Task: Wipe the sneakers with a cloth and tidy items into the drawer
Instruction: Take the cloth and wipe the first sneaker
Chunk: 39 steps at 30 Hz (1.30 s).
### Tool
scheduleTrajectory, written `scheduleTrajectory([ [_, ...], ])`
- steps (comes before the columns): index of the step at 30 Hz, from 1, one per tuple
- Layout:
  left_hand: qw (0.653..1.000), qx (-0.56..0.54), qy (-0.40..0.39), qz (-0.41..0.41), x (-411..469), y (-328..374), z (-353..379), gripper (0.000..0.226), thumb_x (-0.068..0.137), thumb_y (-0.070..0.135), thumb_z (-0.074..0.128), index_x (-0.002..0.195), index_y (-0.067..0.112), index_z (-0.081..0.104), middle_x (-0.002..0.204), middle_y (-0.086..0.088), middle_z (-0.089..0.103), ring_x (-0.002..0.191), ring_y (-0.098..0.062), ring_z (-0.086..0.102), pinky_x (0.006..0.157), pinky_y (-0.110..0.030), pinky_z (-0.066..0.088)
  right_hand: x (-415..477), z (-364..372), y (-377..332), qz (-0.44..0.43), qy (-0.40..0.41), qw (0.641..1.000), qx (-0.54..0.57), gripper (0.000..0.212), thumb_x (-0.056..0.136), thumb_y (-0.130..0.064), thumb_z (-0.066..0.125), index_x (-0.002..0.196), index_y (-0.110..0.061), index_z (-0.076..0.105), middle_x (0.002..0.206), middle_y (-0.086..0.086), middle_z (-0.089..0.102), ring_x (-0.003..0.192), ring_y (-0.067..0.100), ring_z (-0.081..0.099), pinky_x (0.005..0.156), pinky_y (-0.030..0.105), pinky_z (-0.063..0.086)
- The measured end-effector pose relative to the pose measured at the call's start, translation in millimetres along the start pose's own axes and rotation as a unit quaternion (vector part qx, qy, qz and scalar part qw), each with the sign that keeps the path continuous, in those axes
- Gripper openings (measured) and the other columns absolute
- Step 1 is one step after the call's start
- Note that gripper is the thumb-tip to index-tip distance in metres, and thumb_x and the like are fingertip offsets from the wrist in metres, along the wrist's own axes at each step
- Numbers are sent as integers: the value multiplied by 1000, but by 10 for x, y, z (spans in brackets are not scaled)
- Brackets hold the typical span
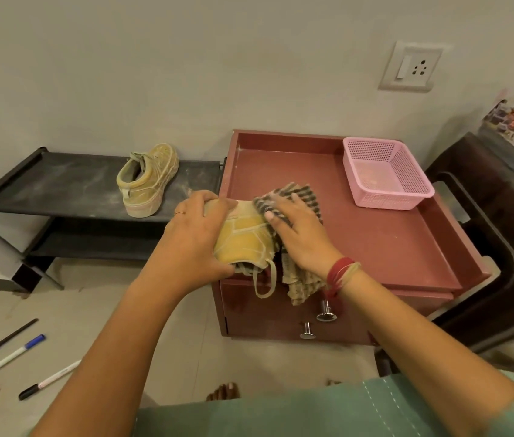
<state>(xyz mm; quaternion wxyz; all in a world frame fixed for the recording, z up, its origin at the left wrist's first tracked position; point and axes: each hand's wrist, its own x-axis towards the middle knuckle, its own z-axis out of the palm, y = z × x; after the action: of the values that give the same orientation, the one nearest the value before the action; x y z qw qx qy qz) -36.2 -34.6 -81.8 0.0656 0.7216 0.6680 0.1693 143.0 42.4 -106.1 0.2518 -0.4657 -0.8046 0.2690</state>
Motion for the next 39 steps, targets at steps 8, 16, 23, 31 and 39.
scheduleTrajectory([
  [8, 999, 24, 20, -8, 22, 44, 10, 99, 55, 63, 78, 139, 29, 38, 133, 1, 33, 122, -25, 37, 98, -40, 38, 18, -78, 90, 16, 4, 997, -75, 43, 98, -46, 34, 139, -35, 40, 154, -12, 23, 146, 22, 6, 118, 49, 7],
  [16, 999, 39, 11, -14, 18, 84, 32, 97, 57, 54, 80, 141, 28, 38, 139, -2, 33, 128, -25, 32, 100, -39, 37, -33, -86, 123, 34, 20, 995, -97, 44, 99, -46, 31, 140, -34, 38, 155, -13, 21, 146, 17, 7, 117, 47, 0],
  [23, 998, 64, -11, -21, 21, 96, -45, 98, 59, 58, 78, 144, 31, 36, 142, 2, 32, 128, -21, 33, 91, -36, 44, -65, -61, 152, 14, 19, 996, -82, 43, 99, -44, 31, 140, -33, 38, 154, -15, 23, 146, 14, 8, 118, 47, 1],
  [31, 997, 56, -29, -42, 15, 26, -203, 98, 59, 62, 76, 144, 34, 36, 140, 7, 34, 129, -17, 33, 91, -38, 44, 74, -146, 328, 54, 7, 998, 33, 43, 97, -50, 33, 134, -31, 47, 143, -4, 45, 138, 19, 32, 117, 53, 5],
  [39, 996, 76, -26, -29, 58, 112, -48, 100, 62, 63, 72, 145, 30, 29, 147, -2, 23, 140, -25, 15, 112, -50, 21, 47, -54, 318, 128, 113, 956, 240, 33, 100, -33, 39, 127, -19, 53, 130, 6, 54, 123, 21, 47, 101, 35, 40],
])
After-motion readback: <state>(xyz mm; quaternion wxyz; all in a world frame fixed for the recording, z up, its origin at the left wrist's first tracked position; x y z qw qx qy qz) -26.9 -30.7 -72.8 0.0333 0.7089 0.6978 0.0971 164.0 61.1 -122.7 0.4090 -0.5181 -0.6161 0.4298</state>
